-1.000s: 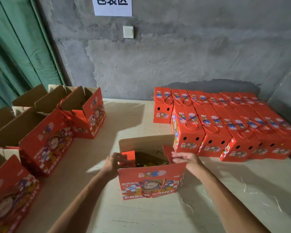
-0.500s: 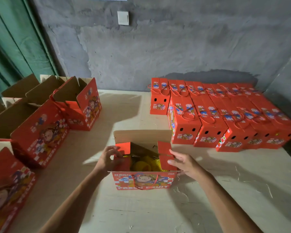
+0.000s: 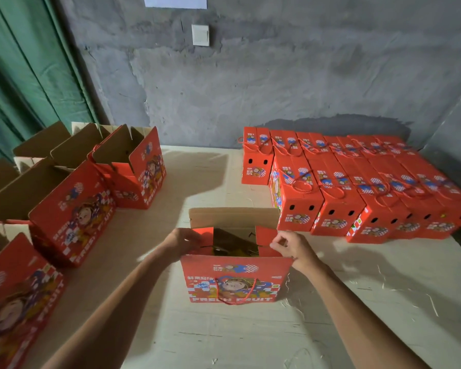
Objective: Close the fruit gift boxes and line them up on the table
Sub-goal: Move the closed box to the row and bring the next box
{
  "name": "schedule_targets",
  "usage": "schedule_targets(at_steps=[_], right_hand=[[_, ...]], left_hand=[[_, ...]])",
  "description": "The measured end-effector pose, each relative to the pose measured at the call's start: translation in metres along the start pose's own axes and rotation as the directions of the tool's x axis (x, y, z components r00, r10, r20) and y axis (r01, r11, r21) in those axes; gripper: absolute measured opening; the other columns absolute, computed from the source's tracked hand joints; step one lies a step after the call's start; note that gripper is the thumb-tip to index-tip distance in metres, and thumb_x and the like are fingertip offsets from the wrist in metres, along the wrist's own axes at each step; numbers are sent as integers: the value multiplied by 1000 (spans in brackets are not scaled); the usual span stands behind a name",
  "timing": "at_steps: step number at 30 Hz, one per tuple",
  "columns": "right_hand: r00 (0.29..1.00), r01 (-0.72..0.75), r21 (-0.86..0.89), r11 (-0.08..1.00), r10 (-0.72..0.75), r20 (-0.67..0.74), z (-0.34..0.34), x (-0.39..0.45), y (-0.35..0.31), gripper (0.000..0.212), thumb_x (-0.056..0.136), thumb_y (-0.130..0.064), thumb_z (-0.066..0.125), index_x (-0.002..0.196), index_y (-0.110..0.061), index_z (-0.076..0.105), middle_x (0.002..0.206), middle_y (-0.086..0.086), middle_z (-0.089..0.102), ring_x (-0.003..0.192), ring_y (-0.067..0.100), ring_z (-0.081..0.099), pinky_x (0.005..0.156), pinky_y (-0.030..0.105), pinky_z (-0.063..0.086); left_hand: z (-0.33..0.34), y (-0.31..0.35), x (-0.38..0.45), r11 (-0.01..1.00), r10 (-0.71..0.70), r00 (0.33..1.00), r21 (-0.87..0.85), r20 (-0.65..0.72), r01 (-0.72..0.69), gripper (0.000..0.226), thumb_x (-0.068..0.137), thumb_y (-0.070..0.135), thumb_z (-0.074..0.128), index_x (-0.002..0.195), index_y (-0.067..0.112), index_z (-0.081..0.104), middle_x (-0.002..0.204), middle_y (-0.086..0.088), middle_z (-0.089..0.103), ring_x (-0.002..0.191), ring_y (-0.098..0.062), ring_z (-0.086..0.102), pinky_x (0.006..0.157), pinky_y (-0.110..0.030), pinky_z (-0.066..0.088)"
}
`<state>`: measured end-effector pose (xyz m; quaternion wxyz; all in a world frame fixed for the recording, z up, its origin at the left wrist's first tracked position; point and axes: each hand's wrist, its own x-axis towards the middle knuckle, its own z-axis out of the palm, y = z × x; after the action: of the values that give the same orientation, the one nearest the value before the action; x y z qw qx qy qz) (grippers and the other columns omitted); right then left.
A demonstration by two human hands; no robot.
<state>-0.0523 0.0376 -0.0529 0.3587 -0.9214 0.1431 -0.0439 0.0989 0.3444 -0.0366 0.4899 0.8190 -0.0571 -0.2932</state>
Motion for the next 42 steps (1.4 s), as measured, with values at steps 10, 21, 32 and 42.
schedule_targets(at_steps=[10,21,32,42], right_hand=[[916,-397,141,907,383,119,-2,37,-8,41,89,-13,78,118,-5,50,85,14,74,59,18,72,57,29,60],[967,-254,385,887,242,79,12,26,-9,83,79,-62,78,141,-31,32,99,8,73,80,15,76,76,39,64],[947,-294,629,720,309,89,18,13,-16,30,96,-35,71,113,-13,60,121,14,64,97,22,73,83,35,63],[984,-179,289,941,178,30,16,-5,-15,67,90,-55,71,146,-21,55,147,0,53,133,15,51,100,27,43]], left_hand=[[14,20,20,914,-381,897,-235,-223,330,19,100,10,49,90,1,62,73,-15,68,52,-25,64,55,-34,57],[32,-10,13,981,53,976,-171,-210,-90,61,94,11,66,145,25,34,65,-6,62,56,-24,58,60,-38,47],[34,-18,-4,930,27,973,-352,-228,-108,48,82,58,71,115,27,54,106,-12,73,72,-13,68,62,-27,53],[21,-26,-12,980,200,970,30,-137,-197,63,91,36,76,145,12,54,122,-2,61,96,-17,65,67,-15,51]])
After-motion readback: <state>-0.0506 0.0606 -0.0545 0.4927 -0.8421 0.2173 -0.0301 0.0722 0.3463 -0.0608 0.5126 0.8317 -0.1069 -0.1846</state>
